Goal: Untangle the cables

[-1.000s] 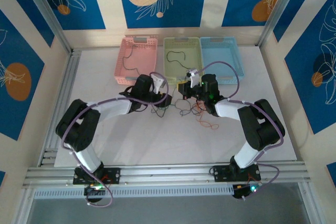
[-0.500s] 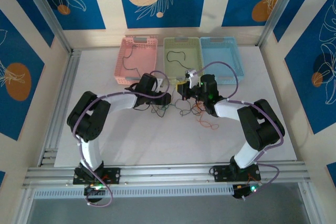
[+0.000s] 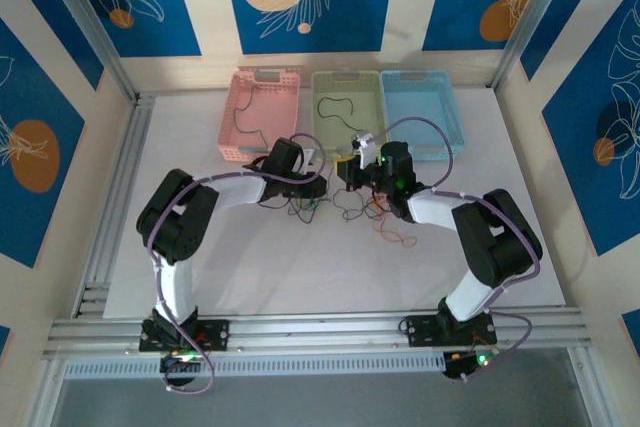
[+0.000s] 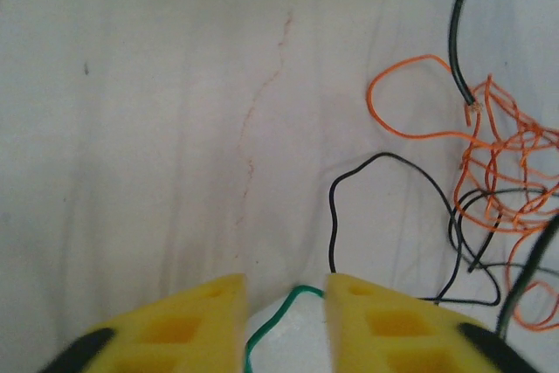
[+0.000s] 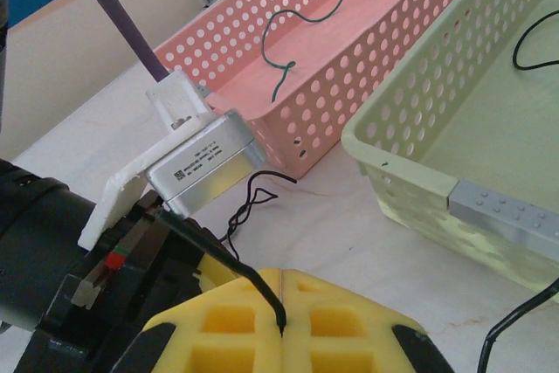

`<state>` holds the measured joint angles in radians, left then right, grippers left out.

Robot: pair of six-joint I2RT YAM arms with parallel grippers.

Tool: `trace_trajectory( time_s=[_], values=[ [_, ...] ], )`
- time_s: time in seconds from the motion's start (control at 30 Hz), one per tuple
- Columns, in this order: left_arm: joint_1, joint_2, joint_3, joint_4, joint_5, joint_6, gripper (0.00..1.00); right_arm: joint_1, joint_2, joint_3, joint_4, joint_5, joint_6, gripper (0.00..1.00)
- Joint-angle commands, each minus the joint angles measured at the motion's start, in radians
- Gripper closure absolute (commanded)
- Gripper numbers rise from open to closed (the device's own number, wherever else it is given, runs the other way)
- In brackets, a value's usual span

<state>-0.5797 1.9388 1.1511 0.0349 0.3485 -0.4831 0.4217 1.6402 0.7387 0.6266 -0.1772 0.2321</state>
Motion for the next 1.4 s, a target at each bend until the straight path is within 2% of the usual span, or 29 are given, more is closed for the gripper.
trace_trajectory(
  time_s=[0.0,0.03,0.07,0.23,0.37,0.5,0.63,0.83,1.0,1.17,1.37],
  values=[
    [0.009,-0.009,0.003,0.016,0.006,0.013,0.91,0.008,-0.003,0.023,-0.007,0.024,-0.024,1.0],
    [0.008,-0.02,-0.005,0.019,-0.01,0.021,0.98,0.008,-0.007,0.018,-0.004,0.03,-0.025,1.0],
    [0.01,-0.035,-0.017,0.028,-0.03,0.025,1.0,0.008,-0.012,0.013,0.003,0.036,-0.026,1.0],
    [0.03,-0.169,-0.132,0.094,-0.188,0.036,1.0,0.006,-0.042,-0.02,0.021,0.165,-0.025,1.0],
    [0.085,-0.303,-0.249,0.131,-0.243,0.026,1.0,-0.009,-0.07,-0.046,0.008,0.378,0.014,1.0],
    [0.163,-0.483,-0.396,0.167,-0.289,-0.005,1.0,-0.058,-0.105,-0.1,0.019,0.564,0.118,1.0],
    [0.248,-0.673,-0.528,0.163,-0.345,-0.031,1.0,-0.134,-0.123,-0.129,-0.049,0.682,0.295,1.0],
    [0.393,-0.947,-0.627,0.043,-0.412,-0.041,1.0,-0.223,-0.127,-0.143,-0.169,0.743,0.516,1.0],
    [0.427,-1.098,-0.64,-0.081,-0.558,-0.003,1.0,-0.228,-0.146,-0.144,-0.22,0.815,0.569,1.0],
    [0.446,-1.172,-0.665,-0.109,-0.67,-0.006,1.0,-0.249,-0.168,-0.156,-0.257,0.86,0.605,1.0],
    [0.475,-1.201,-0.692,-0.103,-0.701,-0.014,1.0,-0.337,-0.234,-0.206,-0.296,0.846,0.694,1.0]
  ],
)
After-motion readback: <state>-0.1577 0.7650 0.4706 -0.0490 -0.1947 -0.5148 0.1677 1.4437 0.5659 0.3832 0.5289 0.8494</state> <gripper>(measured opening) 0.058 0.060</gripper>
